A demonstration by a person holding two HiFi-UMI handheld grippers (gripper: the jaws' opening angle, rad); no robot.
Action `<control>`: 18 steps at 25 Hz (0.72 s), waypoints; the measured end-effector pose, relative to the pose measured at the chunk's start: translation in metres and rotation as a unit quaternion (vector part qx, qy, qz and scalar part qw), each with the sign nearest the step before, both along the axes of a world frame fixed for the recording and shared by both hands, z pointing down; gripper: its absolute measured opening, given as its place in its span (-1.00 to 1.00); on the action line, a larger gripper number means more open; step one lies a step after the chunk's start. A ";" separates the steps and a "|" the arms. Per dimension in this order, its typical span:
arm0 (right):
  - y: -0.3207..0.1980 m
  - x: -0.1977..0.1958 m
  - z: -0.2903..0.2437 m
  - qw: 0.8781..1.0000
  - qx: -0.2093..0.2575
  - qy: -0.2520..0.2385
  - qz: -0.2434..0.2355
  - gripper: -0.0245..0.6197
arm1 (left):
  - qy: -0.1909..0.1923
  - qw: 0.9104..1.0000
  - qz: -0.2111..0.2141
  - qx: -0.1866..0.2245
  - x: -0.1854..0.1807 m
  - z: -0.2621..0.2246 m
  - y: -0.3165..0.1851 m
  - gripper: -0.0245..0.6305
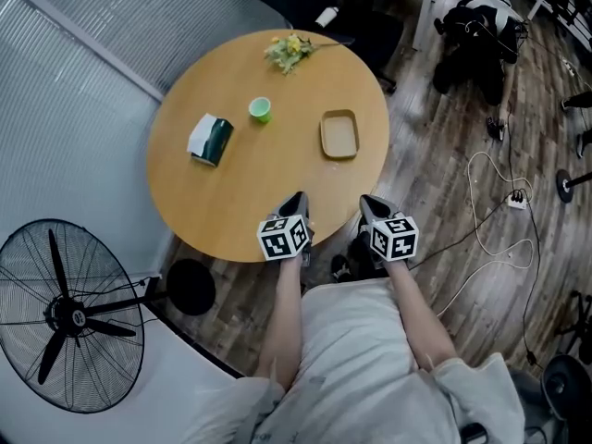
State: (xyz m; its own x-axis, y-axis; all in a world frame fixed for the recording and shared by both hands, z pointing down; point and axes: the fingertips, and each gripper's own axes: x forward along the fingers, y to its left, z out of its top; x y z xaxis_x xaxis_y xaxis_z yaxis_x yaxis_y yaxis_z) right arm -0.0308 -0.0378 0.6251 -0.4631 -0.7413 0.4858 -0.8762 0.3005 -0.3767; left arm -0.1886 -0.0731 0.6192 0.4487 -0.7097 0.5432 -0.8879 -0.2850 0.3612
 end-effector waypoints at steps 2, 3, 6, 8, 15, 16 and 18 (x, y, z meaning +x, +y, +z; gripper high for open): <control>0.001 0.001 0.000 1.000 0.001 0.003 -0.002 -0.93 | -0.005 1.000 -0.002 -0.001 0.000 0.001 -0.001 -0.86; 0.001 0.002 0.000 1.000 0.003 0.005 -0.003 -0.93 | -0.007 1.000 -0.002 -0.001 0.000 0.002 -0.002 -0.86; 0.002 0.006 -0.001 1.000 0.005 0.005 0.001 -0.93 | -0.008 1.000 0.003 -0.001 0.005 0.004 -0.003 -0.86; 0.002 0.009 -0.001 1.000 0.004 0.004 0.005 -0.93 | -0.010 1.000 0.007 -0.002 0.008 0.004 -0.003 -0.86; 0.002 0.010 -0.001 1.000 0.005 0.010 0.004 -0.93 | -0.007 1.000 0.009 -0.001 0.009 0.005 -0.007 -0.86; 0.002 0.011 -0.002 1.000 0.007 0.012 0.005 -0.93 | -0.006 1.000 0.010 -0.001 0.011 0.005 -0.008 -0.86; 0.001 0.015 -0.003 1.000 0.010 0.015 0.008 -0.93 | -0.004 1.000 0.014 -0.001 0.016 0.005 -0.008 -0.86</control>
State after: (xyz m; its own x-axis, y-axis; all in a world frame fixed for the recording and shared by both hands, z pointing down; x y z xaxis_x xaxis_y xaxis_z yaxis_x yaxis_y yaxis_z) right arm -0.0159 -0.0368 0.6219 -0.4370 -0.7583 0.4837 -0.8916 0.2941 -0.3444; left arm -0.1721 -0.0815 0.6246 0.4646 -0.6957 0.5478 -0.8821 -0.3098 0.3548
